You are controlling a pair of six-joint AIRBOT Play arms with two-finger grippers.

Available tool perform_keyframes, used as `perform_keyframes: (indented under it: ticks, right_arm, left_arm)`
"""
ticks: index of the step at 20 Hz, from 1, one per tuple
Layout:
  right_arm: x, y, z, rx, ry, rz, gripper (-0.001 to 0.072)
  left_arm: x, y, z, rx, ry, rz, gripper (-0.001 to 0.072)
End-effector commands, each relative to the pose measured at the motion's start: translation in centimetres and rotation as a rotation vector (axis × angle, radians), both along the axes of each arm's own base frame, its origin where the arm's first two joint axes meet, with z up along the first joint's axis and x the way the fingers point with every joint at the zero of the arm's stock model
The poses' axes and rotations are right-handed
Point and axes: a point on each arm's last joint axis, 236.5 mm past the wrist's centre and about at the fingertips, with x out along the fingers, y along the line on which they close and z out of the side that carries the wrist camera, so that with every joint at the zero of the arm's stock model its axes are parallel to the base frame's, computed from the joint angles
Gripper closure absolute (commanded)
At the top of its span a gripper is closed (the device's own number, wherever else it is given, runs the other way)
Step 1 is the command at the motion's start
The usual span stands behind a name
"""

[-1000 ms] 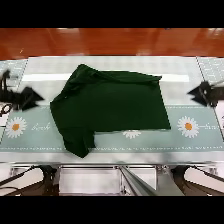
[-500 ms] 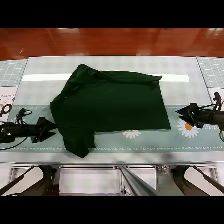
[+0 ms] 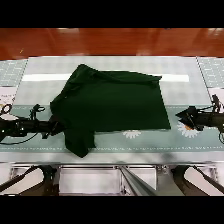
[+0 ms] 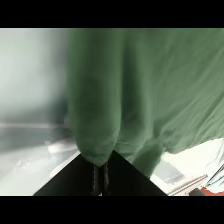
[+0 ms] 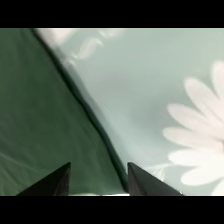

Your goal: Fold the shirts.

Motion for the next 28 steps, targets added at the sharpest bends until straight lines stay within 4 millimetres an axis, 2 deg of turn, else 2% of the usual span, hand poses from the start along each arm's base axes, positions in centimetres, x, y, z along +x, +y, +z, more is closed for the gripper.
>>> perform_keyframes:
  ticks: [1,6,8,9,10,11,12,13,14,15,16,17,18,20,21,22,23,24,26,28]
  right_arm:
    - [-1.7,1.0,-1.2,0.033,0.090,0.037,0.0295]
    - [-2.0,4.5,-3.9,0.109,0.175,0.127,0.0295]
    - [-0.1,6.4,-3.9,0.153,0.124,0.122,0.0299]
    - [1.1,7.3,-3.6,0.174,0.088,0.112,0.0330]
    - [2.2,7.9,-3.1,0.183,0.056,0.114,0.0425]
    - [3.5,8.6,-2.1,0.184,0.001,0.156,0.0638]
    - [4.6,9.3,-0.4,0.195,-0.054,0.210,0.0691]
    - [5.8,10.0,2.0,0.208,-0.100,0.269,0.0691]
    - [7.0,10.2,4.6,0.199,-0.157,0.321,0.0691]
    - [8.8,10.0,8.3,0.167,-0.237,0.350,0.0691]
    - [10.6,9.5,12.4,0.117,-0.334,0.359,0.0691]
    - [12.4,9.0,17.8,0.052,-0.462,0.359,0.0691]
    - [13.5,8.5,23.3,-0.016,-0.593,0.355,0.0691]
    - [14.0,7.6,34.9,-0.187,-0.854,0.329,0.0691]
    - [13.1,7.1,40.1,-0.275,-0.958,0.305,0.0691]
    - [11.8,7.0,44.2,-0.349,-1.039,0.290,0.0692]
    - [9.9,6.9,48.0,-0.424,-1.111,0.270,0.0691]
    - [7.9,6.8,50.9,-0.491,-1.170,0.252,0.0691]
    - [3.3,6.5,55.3,-0.631,-1.261,0.201,0.0691]
    - [-1.7,6.0,58.1,-0.769,-1.318,0.133,0.0691]
  left_arm:
    - [0.7,-0.5,1.0,-0.020,-0.024,-0.030,0.0682]
    - [0.7,-0.5,1.0,-0.021,-0.022,-0.030,0.0682]
    - [0.7,-0.5,1.0,-0.020,-0.023,-0.030,0.0683]
    - [0.8,-0.5,1.0,-0.018,-0.025,-0.028,0.0682]
    - [1.1,-0.4,1.1,-0.016,-0.033,-0.023,0.0682]
    - [1.7,-0.2,1.5,-0.013,-0.050,-0.022,0.0682]
    - [2.6,-0.1,2.6,-0.019,-0.079,-0.034,0.0682]
    - [4.1,-0.1,4.6,-0.030,-0.140,-0.053,0.0683]
    - [6.0,-0.1,7.5,-0.040,-0.226,-0.064,0.0683]
    - [8.1,0.1,11.1,-0.038,-0.332,-0.063,0.0683]
    - [10.4,0.5,15.8,-0.017,-0.469,-0.059,0.0683]
    - [12.3,1.0,21.2,0.026,-0.617,-0.062,0.0683]
    - [13.4,1.3,26.5,0.079,-0.754,-0.075,0.0683]
    - [13.6,1.5,37.4,0.196,-1.014,-0.097,0.0683]
    - [12.9,1.1,42.0,0.244,-1.123,-0.116,0.0683]
    - [11.7,0.6,46.4,0.283,-1.219,-0.126,0.0683]
    - [10.3,0.0,50.1,0.313,-1.298,-0.136,0.0683]
    - [8.7,-0.7,52.9,0.344,-1.363,-0.151,0.0683]
    - [5.4,-1.1,56.9,0.478,-1.458,-0.170,0.0683]
    - [2.1,-0.1,59.7,0.643,-1.503,-0.098,0.0683]
